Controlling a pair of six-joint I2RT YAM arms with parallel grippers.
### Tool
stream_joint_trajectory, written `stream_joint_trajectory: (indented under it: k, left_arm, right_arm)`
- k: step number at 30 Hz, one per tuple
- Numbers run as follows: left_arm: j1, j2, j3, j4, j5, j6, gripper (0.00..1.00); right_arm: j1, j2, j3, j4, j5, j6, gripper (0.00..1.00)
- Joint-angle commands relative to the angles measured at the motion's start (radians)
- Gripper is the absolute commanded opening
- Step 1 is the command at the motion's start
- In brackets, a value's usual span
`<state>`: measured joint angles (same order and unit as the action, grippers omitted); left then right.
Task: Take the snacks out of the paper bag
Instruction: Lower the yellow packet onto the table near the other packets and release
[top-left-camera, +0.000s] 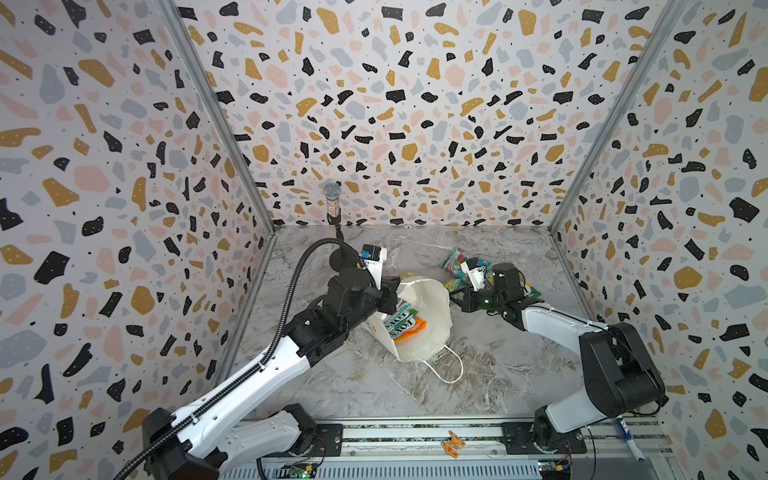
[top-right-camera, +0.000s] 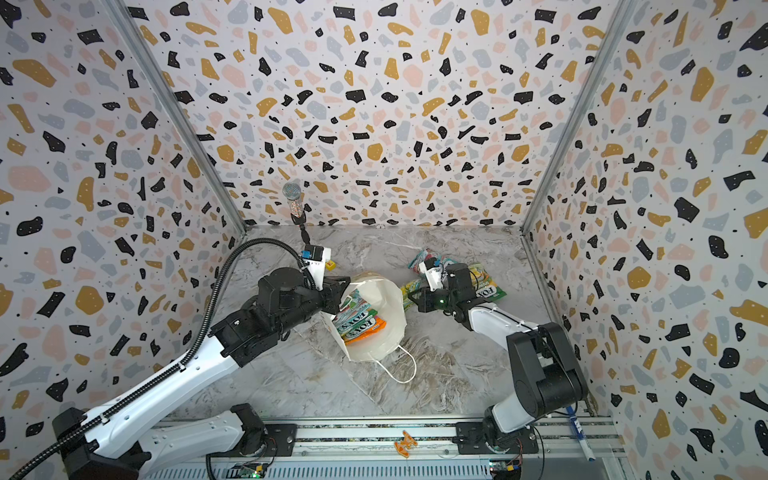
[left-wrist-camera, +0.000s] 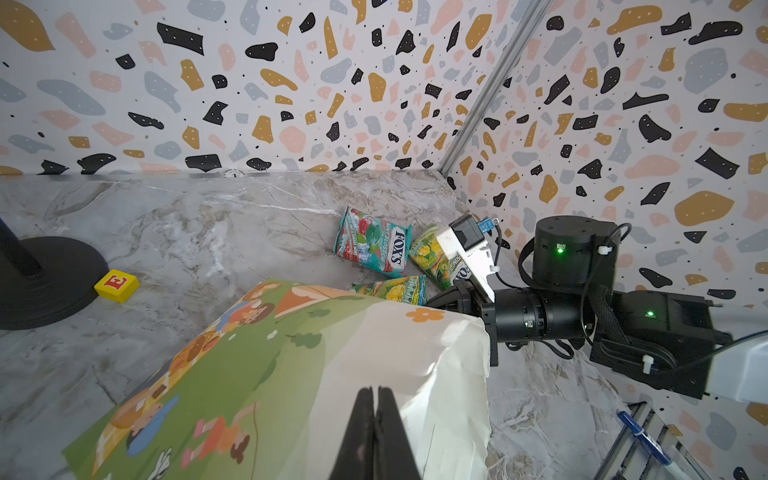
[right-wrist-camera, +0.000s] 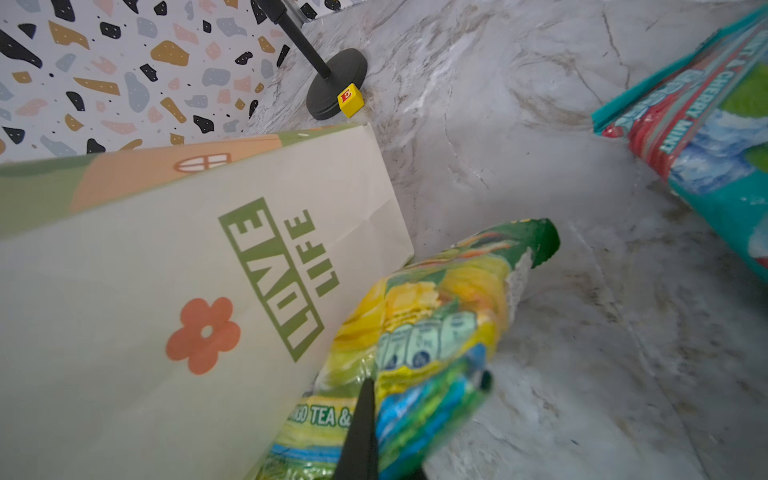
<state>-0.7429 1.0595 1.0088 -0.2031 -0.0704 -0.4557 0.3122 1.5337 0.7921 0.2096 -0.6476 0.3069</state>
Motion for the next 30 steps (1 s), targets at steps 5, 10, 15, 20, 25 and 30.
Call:
stream_joint_trajectory:
  k: [5,10,15,20,25,30]
  left_arm:
    - [-0.004,-0.012,0.031,0.019,-0.012,0.022,0.0]
    - [-0.003,-0.009,0.031,0.021,-0.014,0.021,0.0]
    - [-0.003,-0.004,0.034,0.022,-0.012,0.018,0.0]
    - [-0.003,-0.004,0.034,0.024,-0.012,0.018,0.0]
    - [-0.004,-0.003,0.034,0.024,-0.011,0.018,0.0]
    - [-0.004,-0.003,0.033,0.024,-0.012,0.018,0.0]
  right_arm:
    - [-0.059,-0.019,-0.014,-0.047,0.04,-0.085,0.0]
    - [-0.088,0.0,-0.014,-0.124,0.091,-0.138,0.0]
    - [-0.094,0.038,0.008,-0.194,0.16,-0.187,0.02]
    - [-0.094,0.083,0.043,-0.221,0.212,-0.209,0.04]
    - [-0.094,0.131,0.084,-0.246,0.247,-0.229,0.07]
    - [-0.094,0.171,0.119,-0.27,0.275,-0.247,0.17]
